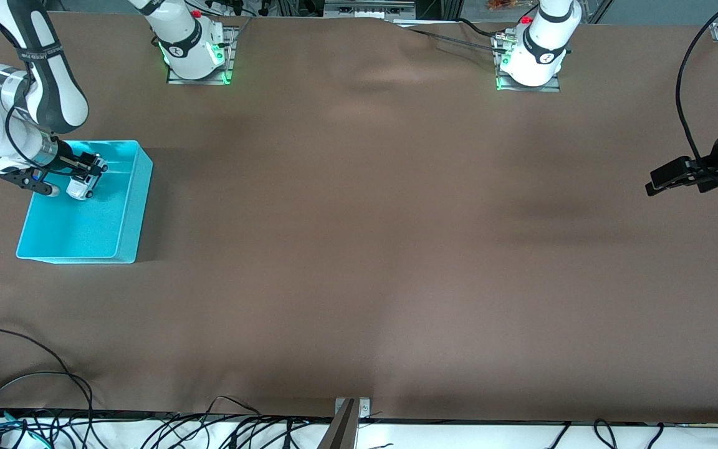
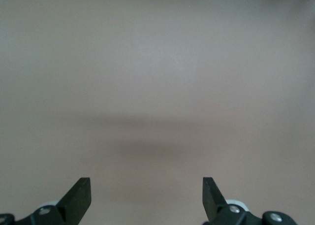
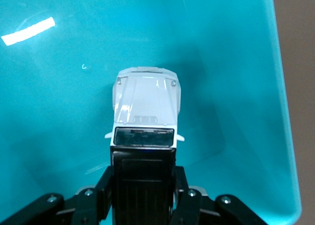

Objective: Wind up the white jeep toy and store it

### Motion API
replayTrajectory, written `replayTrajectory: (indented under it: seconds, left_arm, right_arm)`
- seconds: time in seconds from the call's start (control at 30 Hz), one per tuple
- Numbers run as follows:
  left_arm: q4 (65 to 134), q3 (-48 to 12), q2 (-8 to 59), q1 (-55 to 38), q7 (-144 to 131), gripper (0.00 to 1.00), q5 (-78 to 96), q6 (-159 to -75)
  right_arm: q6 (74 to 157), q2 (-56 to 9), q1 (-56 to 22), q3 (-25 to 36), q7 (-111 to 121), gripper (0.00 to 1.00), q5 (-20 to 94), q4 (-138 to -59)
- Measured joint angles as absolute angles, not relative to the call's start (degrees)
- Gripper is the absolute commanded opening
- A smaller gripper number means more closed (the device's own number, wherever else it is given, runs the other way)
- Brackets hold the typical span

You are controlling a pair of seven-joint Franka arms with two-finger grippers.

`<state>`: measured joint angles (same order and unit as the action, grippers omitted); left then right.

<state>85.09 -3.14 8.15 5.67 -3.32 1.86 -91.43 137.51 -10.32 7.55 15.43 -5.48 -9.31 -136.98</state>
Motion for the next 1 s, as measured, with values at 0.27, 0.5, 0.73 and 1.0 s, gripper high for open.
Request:
replayTrajectory:
  seconds: [0.27, 0.5, 0.73, 1.0]
  left_arm:
    - [85.1, -3.1, 8.1, 5.7, -3.3, 1.0, 1.9, -91.4]
    - [85.1, -3.1, 8.2, 5.7, -3.3, 1.0, 1.9, -91.4]
    - [85.1, -3.1, 8.2, 5.7, -3.3, 1.0, 1.9, -91.4]
    - [85.1, -3.1, 8.2, 5.7, -3.3, 1.0, 1.9, -91.4]
  right_arm:
    - [142.5, -15.0, 8.0, 15.8, -5.4, 0.0, -9.3, -136.3]
    - [143.1, -16.1, 8.0, 15.8, -5.4, 0.73, -9.3, -135.5]
    - [142.7, -16.2, 8.1, 15.8, -5.4, 1.0, -9.3, -135.5]
    - [139.7, -14.7, 8.1, 15.8, -5.4, 1.0, -9.3, -135.2]
